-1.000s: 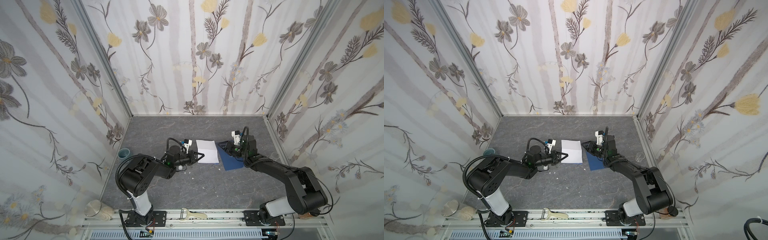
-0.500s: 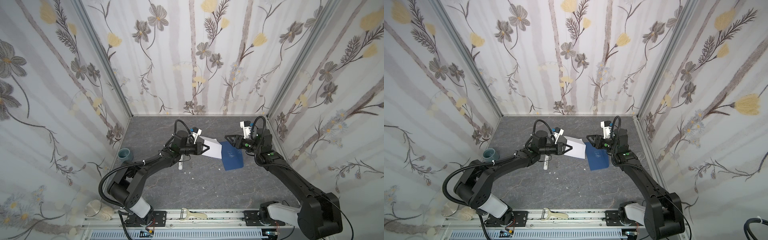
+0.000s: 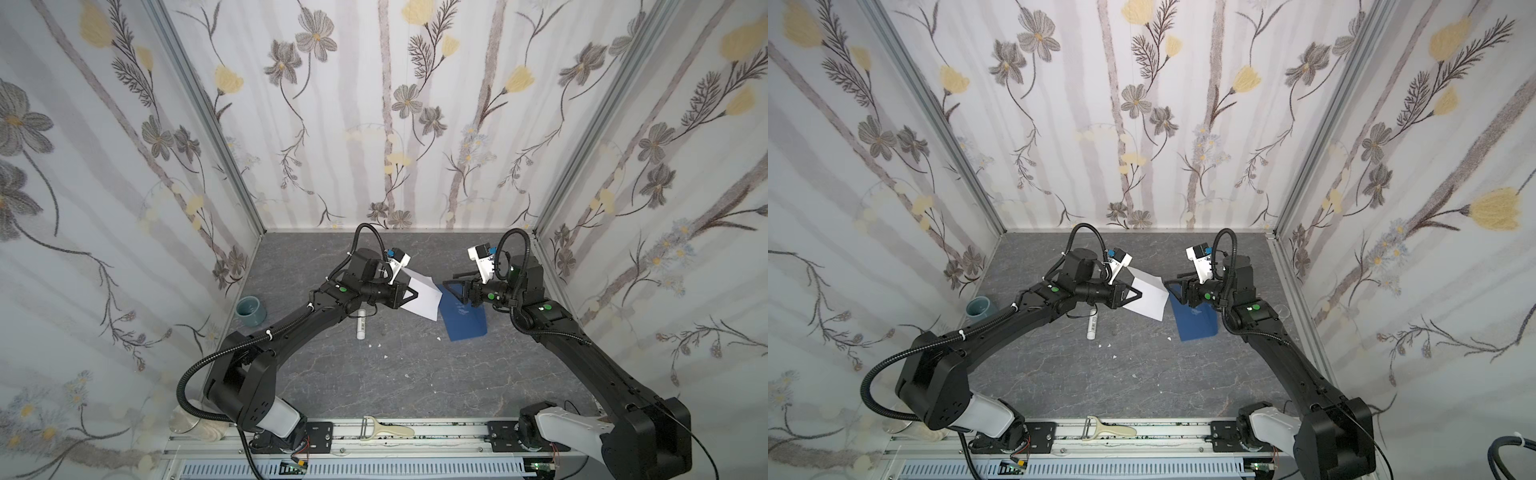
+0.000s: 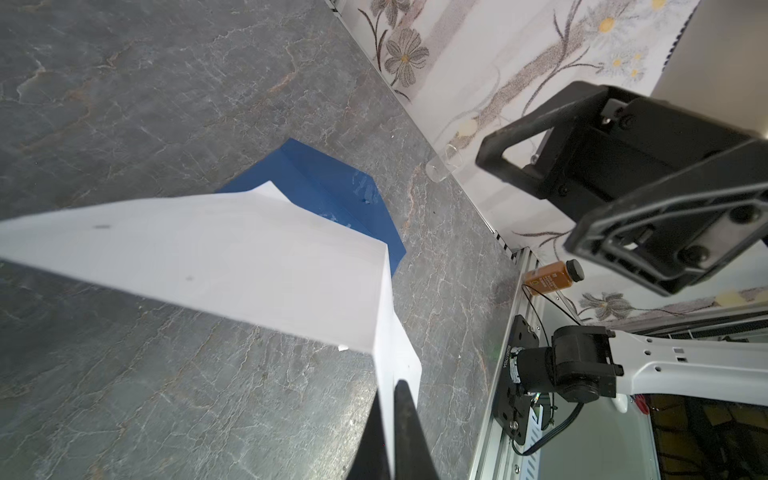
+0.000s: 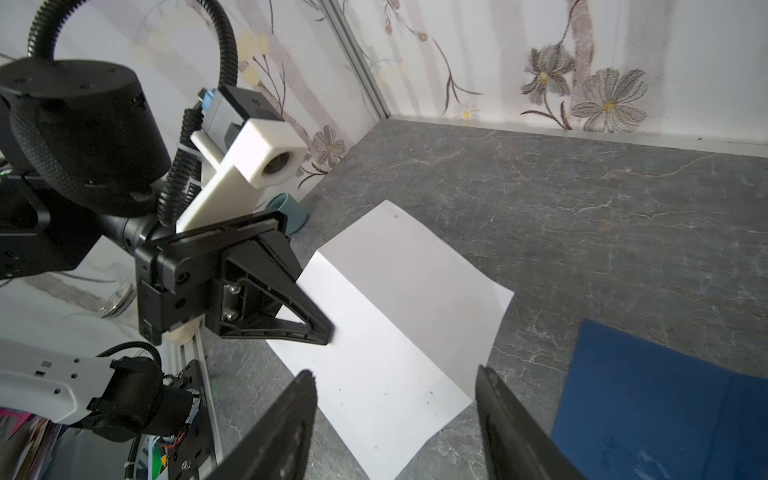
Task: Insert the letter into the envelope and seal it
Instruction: 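Lift the folded letter off the blue envelope with both grippers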
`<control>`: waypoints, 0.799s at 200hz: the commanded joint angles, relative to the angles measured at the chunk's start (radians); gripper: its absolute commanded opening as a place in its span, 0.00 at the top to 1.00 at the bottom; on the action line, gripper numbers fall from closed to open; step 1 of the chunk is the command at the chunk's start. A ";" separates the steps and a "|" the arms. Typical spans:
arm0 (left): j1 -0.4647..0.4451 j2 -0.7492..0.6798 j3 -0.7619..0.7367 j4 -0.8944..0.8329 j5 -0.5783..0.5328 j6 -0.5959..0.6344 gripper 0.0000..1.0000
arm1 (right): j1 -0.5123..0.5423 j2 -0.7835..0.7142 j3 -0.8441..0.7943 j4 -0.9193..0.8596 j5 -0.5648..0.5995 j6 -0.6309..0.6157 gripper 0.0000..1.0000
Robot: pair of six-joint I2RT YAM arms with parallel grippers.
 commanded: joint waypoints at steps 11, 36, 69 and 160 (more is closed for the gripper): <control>-0.001 -0.032 0.047 -0.168 0.059 0.107 1.00 | 0.062 0.037 0.028 -0.020 -0.015 -0.085 0.37; -0.001 -0.039 0.083 -0.266 0.064 0.149 1.00 | 0.096 0.070 0.046 -0.034 -0.021 -0.110 0.35; -0.001 -0.051 0.100 -0.334 0.080 0.178 1.00 | 0.114 0.095 0.065 -0.067 -0.045 -0.144 0.34; 0.033 -0.084 0.141 -0.389 0.213 0.217 1.00 | 0.176 0.109 0.061 -0.097 -0.135 -0.168 0.31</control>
